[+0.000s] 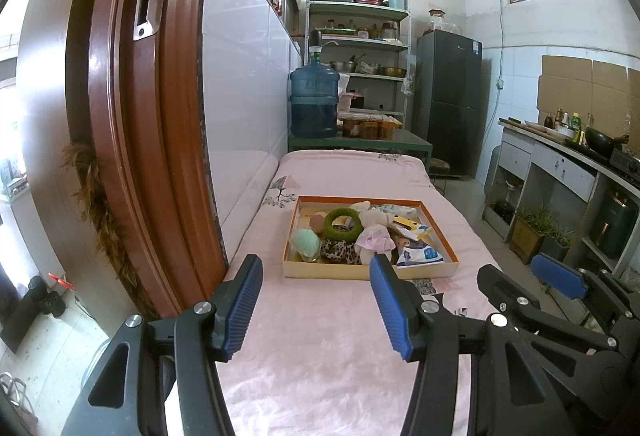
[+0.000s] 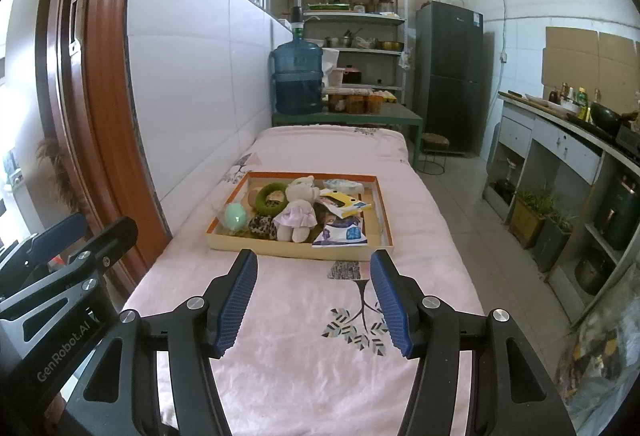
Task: Organize soft objects
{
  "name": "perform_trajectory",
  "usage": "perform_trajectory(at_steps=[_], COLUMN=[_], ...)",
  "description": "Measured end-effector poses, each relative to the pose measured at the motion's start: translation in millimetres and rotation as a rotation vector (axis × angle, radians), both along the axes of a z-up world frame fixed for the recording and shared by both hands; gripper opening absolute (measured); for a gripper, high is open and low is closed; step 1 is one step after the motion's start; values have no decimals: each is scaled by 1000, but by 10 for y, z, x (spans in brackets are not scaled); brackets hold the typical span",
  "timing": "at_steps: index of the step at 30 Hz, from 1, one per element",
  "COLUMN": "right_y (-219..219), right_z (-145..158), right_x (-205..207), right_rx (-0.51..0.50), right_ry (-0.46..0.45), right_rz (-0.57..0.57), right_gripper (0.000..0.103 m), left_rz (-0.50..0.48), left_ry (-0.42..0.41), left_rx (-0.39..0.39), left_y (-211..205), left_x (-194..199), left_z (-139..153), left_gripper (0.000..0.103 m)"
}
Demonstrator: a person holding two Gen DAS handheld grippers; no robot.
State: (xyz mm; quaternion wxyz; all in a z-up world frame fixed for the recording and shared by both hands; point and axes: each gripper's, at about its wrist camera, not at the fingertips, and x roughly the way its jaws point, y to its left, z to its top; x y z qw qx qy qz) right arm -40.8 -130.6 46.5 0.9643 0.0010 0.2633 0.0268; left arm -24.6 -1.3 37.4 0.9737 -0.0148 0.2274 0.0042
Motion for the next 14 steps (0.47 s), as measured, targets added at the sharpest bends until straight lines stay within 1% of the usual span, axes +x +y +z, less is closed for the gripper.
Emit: perform_trajectory(at_steps=[14], right_y=[18], right_z=[-25], right_x=[10], right_rx=[1], right_ry=[4], right_rz=[1], right_gripper=[61], left_rz=[3], left_ry=[6], left_rx=[0], left_y=[29], left_x=[19], left_z=[-47], left_gripper=[56])
